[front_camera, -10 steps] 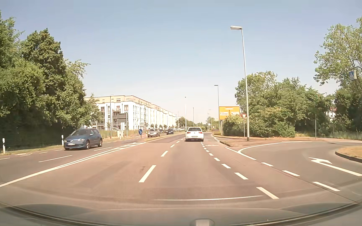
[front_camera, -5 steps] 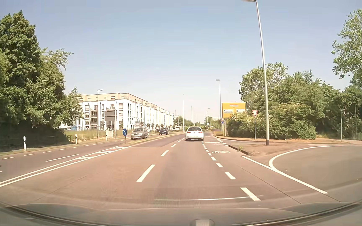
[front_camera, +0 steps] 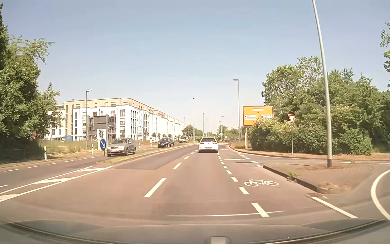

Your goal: Follow the waypoints while adhering to traffic rules and regulations

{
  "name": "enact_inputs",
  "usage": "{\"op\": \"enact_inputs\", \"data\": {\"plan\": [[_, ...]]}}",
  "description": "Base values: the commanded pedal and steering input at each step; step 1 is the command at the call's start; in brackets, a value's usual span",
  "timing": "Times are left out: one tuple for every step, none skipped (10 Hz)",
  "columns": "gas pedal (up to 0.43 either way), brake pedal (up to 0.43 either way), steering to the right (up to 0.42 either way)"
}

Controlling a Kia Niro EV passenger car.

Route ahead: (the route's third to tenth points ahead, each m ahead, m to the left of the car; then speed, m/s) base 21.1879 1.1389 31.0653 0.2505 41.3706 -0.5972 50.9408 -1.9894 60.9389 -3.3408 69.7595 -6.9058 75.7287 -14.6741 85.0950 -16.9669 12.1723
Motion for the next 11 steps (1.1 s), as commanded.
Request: {"op": "enact_inputs", "data": {"plan": [[0.047, 0.000, 0.014], [0.047, 0.000, 0.015], [0.047, 0.000, 0.014], [0.047, 0.000, 0.014], [0.047, 0.000, 0.014], [0.039, 0.000, 0.012], [0.039, 0.000, 0.009], [0.028, 0.000, 0.007], [0.020, 0.000, 0.006], [0.008, 0.000, 0.005], [0.000, 0.000, 0.005]]}}
